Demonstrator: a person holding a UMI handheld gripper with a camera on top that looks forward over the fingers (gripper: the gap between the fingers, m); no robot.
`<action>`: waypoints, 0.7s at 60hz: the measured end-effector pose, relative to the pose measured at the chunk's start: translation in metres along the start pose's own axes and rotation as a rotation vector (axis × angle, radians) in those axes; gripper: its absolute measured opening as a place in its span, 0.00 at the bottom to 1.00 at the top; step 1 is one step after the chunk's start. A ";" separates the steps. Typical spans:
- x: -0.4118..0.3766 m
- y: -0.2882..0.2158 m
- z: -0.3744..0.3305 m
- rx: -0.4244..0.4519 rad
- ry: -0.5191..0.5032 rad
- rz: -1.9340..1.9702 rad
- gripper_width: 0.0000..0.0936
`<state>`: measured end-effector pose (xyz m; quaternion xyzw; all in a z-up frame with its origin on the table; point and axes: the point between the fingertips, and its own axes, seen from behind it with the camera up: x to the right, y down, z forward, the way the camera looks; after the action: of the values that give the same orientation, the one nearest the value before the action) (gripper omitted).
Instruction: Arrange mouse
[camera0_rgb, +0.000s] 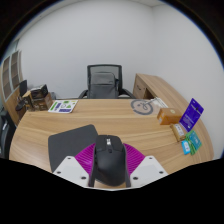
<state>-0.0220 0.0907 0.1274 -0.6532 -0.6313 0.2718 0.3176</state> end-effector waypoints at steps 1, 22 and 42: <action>-0.007 -0.003 0.003 0.002 -0.005 0.001 0.44; -0.137 0.012 0.081 -0.025 -0.106 -0.062 0.44; -0.172 0.071 0.122 -0.123 -0.102 -0.066 0.44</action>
<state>-0.0773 -0.0717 -0.0136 -0.6356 -0.6832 0.2550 0.2532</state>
